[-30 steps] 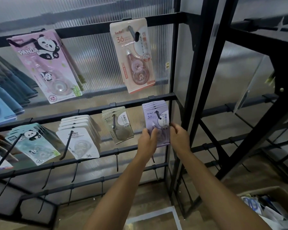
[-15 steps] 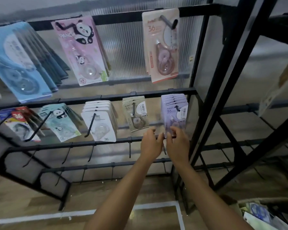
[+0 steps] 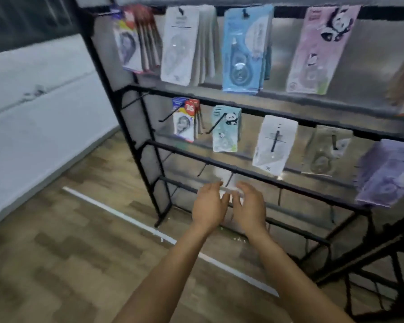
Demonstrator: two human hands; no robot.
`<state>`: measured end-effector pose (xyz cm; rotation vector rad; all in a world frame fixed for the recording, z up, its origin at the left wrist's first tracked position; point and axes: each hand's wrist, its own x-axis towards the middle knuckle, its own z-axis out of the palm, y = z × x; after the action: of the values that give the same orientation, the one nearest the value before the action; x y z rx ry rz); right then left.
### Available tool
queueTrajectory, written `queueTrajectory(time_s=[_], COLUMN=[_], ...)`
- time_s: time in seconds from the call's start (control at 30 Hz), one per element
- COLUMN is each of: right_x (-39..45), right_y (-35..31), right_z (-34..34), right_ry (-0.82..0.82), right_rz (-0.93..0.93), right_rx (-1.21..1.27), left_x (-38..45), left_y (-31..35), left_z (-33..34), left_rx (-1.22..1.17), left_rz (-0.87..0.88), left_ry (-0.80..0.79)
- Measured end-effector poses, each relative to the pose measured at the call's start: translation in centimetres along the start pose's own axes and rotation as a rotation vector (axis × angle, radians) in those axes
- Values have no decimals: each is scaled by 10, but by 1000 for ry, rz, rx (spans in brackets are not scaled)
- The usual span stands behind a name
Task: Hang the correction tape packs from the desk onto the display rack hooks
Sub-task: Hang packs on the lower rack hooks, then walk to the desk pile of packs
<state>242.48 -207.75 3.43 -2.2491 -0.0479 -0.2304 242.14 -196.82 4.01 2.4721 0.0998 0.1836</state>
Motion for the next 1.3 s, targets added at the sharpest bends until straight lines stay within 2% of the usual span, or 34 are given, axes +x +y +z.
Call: queueTrajectory(time_s=[0.17,0.4,0.7,0.93,1.13,1.3], right_x=[-44,-122,-199,-212,-204,-210], right_y=[-98,-218,-332,-422,-512,-565], right_z=[92,220,352,474,573,639], right_ry=[-159,-429,-732,-882,-938,-990], right_rz=[-222,-384,-607,-707,-795,-853], right_rx=[-1,-16,38,74,88,73], left_x=[-48,-132,-215,-219,-197,-195], left_y=[-109,-247,-373,-470,-559,-616], left_z=[-97,-210,-310,-394,-476,-518], left_rx=[151,229,322,331,309,293], left_rz=[-164,-431,-772,-937,-1027,-1123], left_ry=[96,268,436,522,609,671])
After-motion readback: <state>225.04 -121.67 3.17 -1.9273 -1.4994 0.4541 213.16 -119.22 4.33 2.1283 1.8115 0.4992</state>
